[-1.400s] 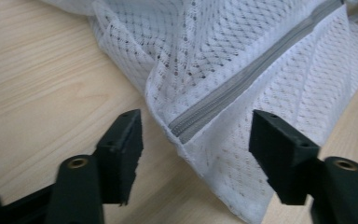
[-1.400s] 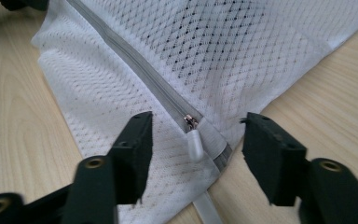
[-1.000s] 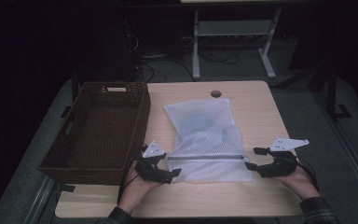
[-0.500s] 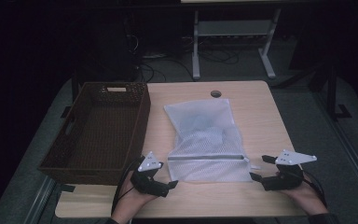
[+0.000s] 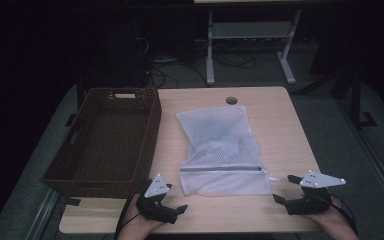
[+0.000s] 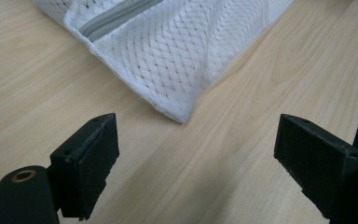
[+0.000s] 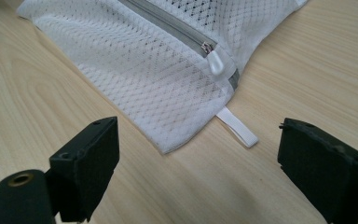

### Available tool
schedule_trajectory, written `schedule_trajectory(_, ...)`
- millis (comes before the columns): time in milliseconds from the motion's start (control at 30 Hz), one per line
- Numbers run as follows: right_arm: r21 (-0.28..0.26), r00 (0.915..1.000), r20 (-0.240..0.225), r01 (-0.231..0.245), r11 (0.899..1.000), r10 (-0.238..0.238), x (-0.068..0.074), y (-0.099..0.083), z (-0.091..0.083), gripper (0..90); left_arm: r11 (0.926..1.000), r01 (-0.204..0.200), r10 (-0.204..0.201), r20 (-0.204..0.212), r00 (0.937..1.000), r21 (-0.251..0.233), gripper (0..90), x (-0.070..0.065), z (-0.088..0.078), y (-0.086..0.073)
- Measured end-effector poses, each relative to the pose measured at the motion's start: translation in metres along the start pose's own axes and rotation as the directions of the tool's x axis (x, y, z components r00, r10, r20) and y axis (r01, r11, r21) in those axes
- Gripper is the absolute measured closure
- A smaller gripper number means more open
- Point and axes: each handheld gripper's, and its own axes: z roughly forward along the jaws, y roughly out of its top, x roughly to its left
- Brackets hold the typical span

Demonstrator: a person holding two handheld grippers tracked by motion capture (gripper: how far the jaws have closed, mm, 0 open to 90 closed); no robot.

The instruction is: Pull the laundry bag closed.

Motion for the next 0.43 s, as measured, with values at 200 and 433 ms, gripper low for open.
schedule_trajectory(200, 0.003, 0.9998, -0.008, 0.016, 1.0, -0.016, -0.0019, 0.0007, 0.0026, 12.4, 0.9993, -0.017, 0.017, 0.005, 0.9998, 0.032, 13.9, -0.0003, 0.0072, 0.0005)
schedule_trajectory(433, 0.015, 0.9995, -0.019, 0.026, 1.0, -0.025, -0.0023, -0.0002, 0.0047, 12.4, 0.9992, -0.019, 0.019, 0.006, 0.9998, 0.036, 13.9, 0.0006, 0.0081, 0.0008)
